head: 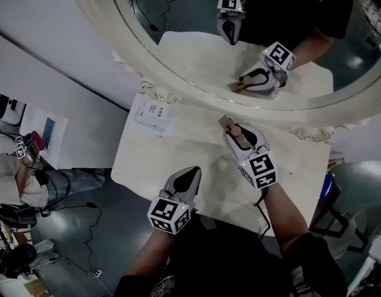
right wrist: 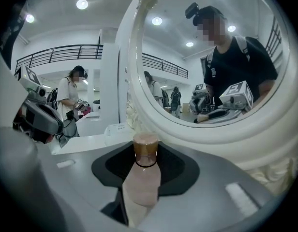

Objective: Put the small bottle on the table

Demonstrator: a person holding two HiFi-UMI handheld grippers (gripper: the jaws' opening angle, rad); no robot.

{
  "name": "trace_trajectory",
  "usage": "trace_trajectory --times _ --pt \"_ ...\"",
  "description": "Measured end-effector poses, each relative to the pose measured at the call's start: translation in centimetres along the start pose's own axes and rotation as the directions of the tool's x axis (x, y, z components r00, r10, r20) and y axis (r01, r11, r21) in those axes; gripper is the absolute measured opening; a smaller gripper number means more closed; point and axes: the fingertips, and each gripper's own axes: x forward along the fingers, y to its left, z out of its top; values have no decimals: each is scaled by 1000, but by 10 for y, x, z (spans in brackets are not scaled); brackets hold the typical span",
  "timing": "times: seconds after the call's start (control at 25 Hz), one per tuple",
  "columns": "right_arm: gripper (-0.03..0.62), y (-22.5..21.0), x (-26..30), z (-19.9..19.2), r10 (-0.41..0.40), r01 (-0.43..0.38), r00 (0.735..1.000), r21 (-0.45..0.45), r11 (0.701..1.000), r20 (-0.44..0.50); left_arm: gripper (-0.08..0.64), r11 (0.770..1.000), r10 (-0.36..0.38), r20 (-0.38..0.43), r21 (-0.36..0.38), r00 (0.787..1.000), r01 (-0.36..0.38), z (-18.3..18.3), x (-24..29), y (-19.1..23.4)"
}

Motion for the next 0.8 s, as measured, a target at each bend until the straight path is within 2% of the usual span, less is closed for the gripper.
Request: trace_trajectory --times 0.48,0.6,0.8 --pt "176 -2 0 -2 -10 10 1000 14 1000 10 0 1000 5 9 -5 1000 -5 -5 -6 -5" --pt "195 -4 -6 -3 -14 14 1000 36 999 14 0 1000 2 10 -3 1000 -2 -6 -8 -5" --pt "184 -6 -25 -4 -66 66 998 42 997 8 0 1000 -24 12 -1 1000 24 -9 -11 -8"
